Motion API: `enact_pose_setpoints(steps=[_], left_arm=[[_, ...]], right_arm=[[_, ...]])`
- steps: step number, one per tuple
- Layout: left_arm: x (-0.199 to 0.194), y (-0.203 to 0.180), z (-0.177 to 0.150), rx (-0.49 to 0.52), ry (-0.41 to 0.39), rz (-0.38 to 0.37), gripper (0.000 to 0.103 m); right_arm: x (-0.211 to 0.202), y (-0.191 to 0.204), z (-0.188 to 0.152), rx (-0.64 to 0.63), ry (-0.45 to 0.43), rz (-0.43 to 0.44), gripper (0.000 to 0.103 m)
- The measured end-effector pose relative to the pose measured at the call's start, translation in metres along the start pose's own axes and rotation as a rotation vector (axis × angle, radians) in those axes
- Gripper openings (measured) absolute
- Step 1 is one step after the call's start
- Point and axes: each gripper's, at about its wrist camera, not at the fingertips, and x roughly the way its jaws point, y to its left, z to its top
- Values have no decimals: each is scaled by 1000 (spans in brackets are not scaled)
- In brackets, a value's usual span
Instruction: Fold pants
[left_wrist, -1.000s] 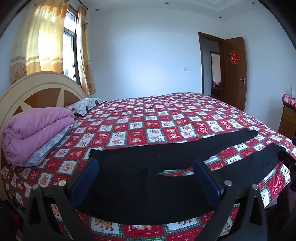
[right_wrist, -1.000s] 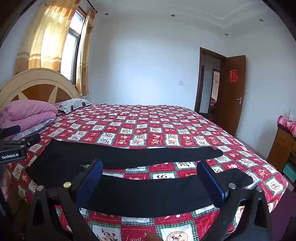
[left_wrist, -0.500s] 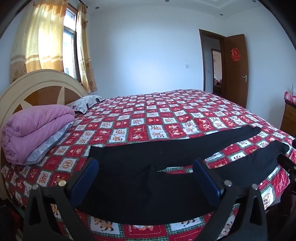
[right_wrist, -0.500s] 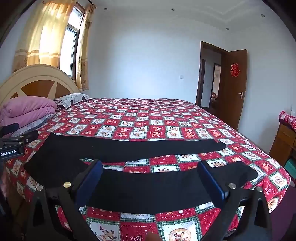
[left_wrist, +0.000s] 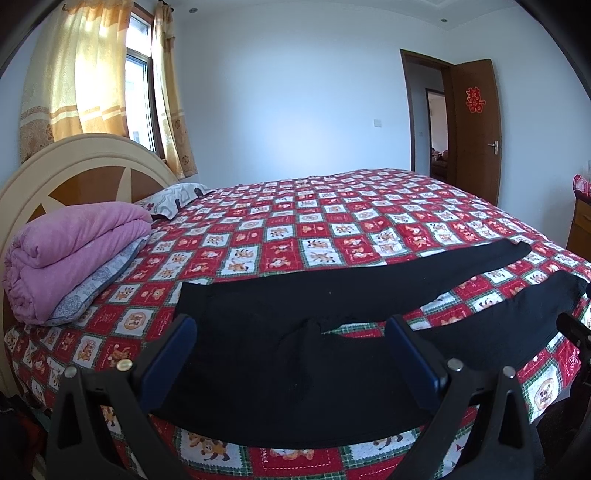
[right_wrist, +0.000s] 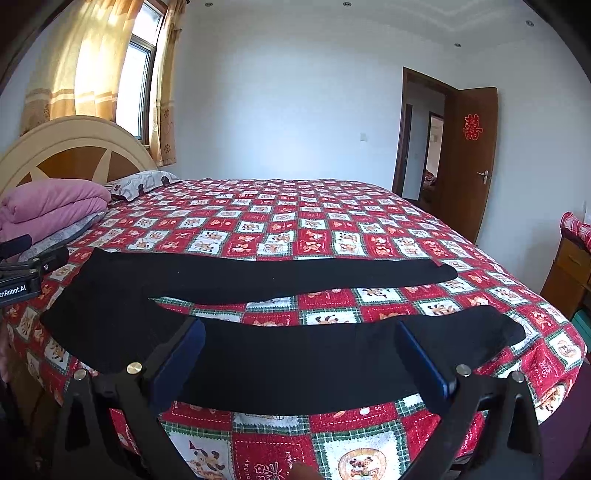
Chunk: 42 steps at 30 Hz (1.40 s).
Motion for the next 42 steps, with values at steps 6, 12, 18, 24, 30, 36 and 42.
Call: enact_pose_setpoints(steps=[6,12,18,24,30,36,42], left_arm=[[0,-1,-1,6,3,-2,103],[0,-1,0,5,1,-1,103],[1,-2,-1,8,2,-5,103],[1,-3,-2,9,1,-4,103],[1,-3,-1,10,2,-5,103],[1,-3,-1,7,1,-6,103],[3,-2,-1,2,-1,-8,103]], right_arm=[[1,0,-3,-3,5,3,102],[1,1,-3,-2,6,4,102],[1,1,-3,-3,7,4,102],[1,2,-3,-4,7,4,102],[1,2,-3,-4,9,4,102],[1,2,-3,-4,9,4,102],[1,-1,-2,0,6,-4,102]])
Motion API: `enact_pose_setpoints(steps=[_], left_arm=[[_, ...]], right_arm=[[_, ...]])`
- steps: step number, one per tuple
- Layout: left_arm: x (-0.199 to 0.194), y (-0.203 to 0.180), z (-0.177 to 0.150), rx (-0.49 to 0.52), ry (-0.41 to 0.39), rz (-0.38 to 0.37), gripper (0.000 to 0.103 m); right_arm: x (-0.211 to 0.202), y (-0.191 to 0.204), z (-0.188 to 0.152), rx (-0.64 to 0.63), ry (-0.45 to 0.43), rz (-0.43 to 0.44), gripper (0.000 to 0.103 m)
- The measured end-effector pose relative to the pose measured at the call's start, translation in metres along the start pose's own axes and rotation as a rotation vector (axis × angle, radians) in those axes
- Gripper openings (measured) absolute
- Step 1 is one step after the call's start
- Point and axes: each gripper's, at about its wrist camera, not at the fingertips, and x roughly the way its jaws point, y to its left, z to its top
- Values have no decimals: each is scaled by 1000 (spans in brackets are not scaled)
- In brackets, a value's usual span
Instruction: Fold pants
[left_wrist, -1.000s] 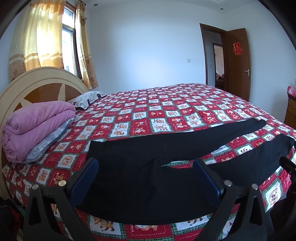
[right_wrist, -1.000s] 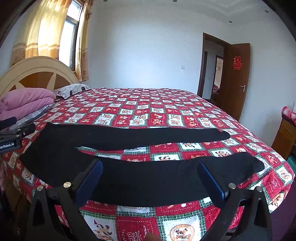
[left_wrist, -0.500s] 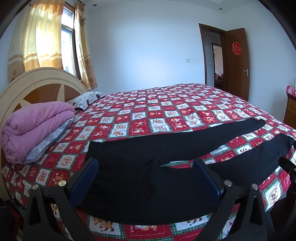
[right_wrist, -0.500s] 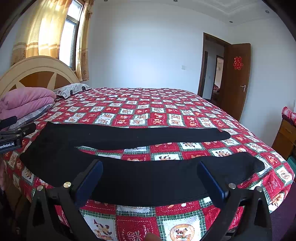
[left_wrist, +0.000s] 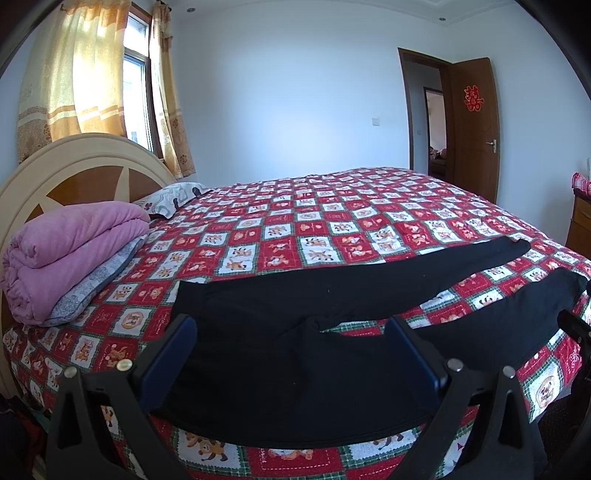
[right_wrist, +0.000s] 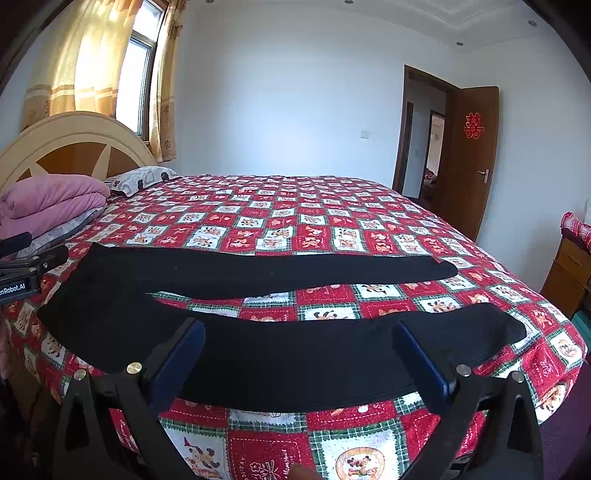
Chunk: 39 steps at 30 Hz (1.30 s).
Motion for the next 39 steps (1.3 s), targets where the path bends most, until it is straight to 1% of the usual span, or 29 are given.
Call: enact_pose_setpoints(steps=[23,29,35,37,39], left_arm=[[2,0,0,6,7,-2,103],[13,5,-6,3,35,1,103],[33,15,-12,5,82,-11,103],[43,23,-10,0,97,-19,103],[58,38,-5,-13,112,-12,103]], right_arm=[[1,-7,1,8,4,-11,102],[14,-13,-2,14,34,-27,102],[26,-23,-2,23,44,-48,102],[31,-24,1,7,40,-20,102],[38,-27,7,-33,20,11,102]])
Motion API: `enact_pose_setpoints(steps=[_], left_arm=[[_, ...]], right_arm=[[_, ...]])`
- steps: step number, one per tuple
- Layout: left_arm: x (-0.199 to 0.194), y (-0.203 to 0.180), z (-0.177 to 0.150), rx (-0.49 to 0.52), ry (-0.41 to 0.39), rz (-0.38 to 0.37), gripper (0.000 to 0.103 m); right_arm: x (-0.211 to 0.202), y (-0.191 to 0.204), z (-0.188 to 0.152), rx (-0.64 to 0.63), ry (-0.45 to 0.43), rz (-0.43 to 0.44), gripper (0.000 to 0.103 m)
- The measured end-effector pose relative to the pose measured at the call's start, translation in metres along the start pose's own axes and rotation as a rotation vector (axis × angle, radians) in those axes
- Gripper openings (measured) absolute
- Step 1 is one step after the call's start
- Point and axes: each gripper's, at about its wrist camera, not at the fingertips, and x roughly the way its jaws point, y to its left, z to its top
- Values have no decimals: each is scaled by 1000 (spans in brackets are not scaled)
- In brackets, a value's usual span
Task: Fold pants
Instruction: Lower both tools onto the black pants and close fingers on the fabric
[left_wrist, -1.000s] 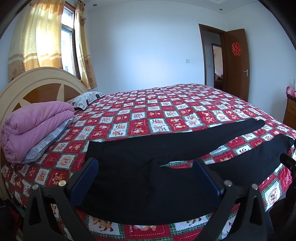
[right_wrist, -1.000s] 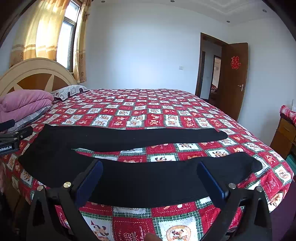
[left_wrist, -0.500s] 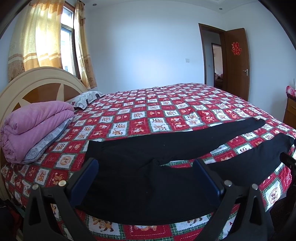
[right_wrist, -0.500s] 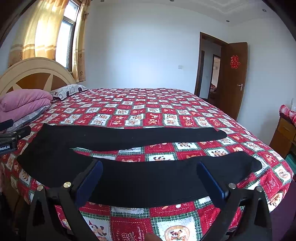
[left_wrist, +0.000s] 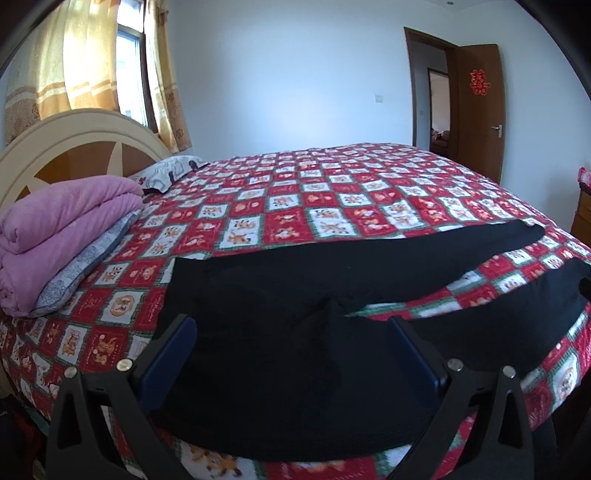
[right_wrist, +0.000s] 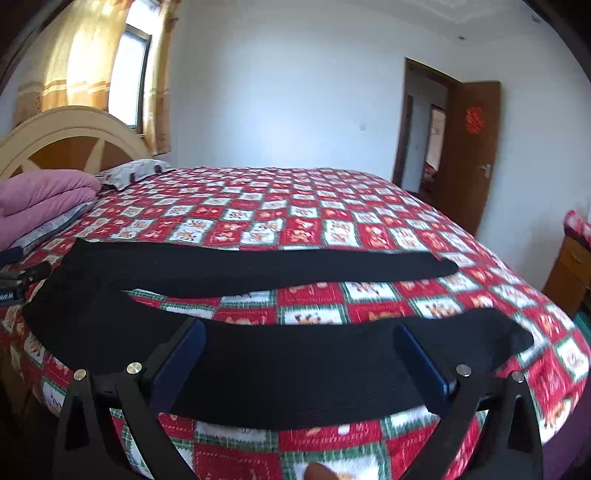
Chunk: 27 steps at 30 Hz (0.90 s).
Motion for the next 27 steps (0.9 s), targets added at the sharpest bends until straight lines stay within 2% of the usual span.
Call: enact_pose_setpoints(steps=[2,5,11,12,14,17,22,23,24,25,27], left_arm=[[18,22,10,-5,17,13,103],[49,55,23,-14,42,56,103],[117,134,44,-134,158,70,103],[129,142,47,-145,177,61,103],[149,154,48,-163,201,62,100],[179,162,50,-177,251,30,98],[220,167,45,-219,312,-50,82],[228,167,42,-226,332,-75,76],[234,166,39,-236,359,-100,62],[240,164,33,-242,384,-124,54],[241,162,29,-224,372,-117,52]], right_arm=[[9,-4,9,-38,-6,10,102],[35,-23,27,-76,40,22,102],[96,-95,58,30,137,-2,101],[104,-103,61,43,148,-5,101],[122,-122,66,75,179,-17,91],[140,-138,70,109,217,-19,89],[166,-156,76,94,259,-42,89],[172,-162,76,106,273,-43,89],[178,-169,79,113,282,-45,89],[184,-176,80,120,290,-52,89],[196,-193,85,129,310,-70,86]])
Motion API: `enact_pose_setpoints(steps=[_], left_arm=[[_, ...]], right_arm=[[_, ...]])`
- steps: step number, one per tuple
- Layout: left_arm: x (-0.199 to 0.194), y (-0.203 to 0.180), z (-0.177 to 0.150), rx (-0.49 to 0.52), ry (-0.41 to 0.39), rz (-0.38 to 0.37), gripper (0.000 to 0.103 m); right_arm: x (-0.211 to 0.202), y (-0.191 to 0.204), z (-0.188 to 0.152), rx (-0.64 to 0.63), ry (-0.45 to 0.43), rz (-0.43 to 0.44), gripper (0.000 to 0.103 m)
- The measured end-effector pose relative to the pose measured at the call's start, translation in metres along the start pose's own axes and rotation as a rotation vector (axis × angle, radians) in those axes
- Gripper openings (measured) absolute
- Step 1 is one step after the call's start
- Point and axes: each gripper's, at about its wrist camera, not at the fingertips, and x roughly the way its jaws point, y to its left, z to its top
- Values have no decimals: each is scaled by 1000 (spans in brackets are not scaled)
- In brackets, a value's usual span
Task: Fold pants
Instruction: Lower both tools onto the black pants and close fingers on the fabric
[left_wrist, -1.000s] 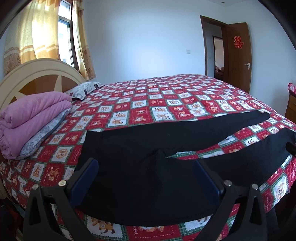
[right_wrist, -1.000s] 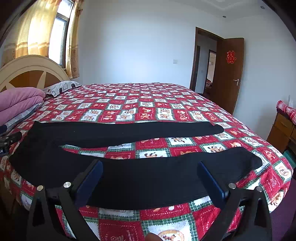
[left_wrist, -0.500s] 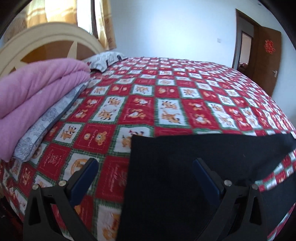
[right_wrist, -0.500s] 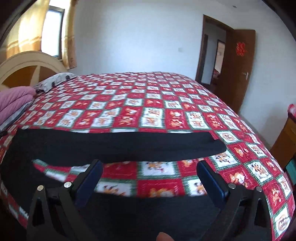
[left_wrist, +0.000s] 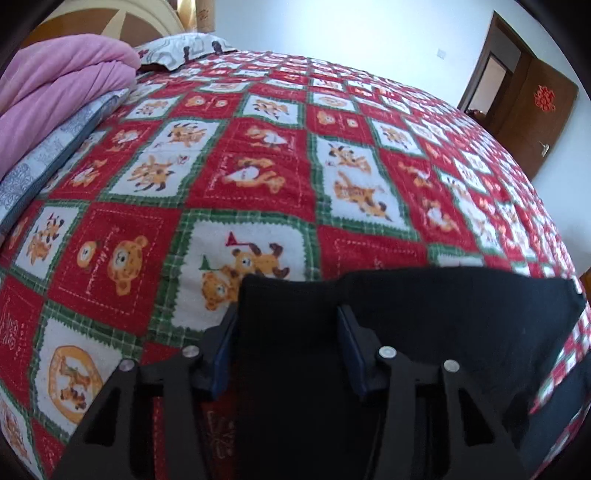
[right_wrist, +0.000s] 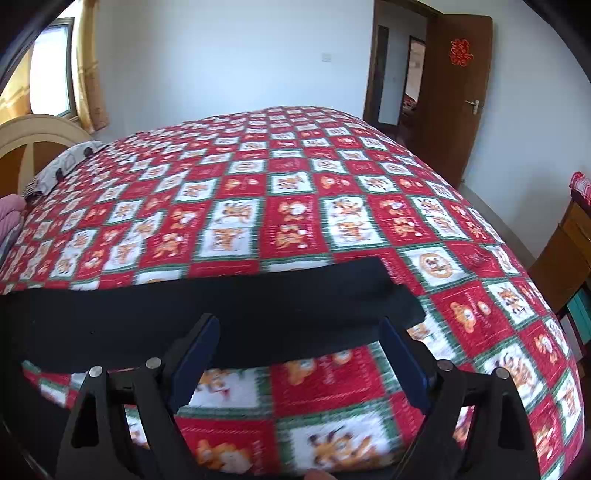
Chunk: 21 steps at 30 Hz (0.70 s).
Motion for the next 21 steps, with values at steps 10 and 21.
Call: enact_pose_setpoints(steps=[10,21], left_arm=[[8,5,7,1,7,-10,50],[14,0,9,31,-6,2,51]], right_arm=[[84,-66,48,68,127,-39,74],[171,-89,54,146,326,74,56]])
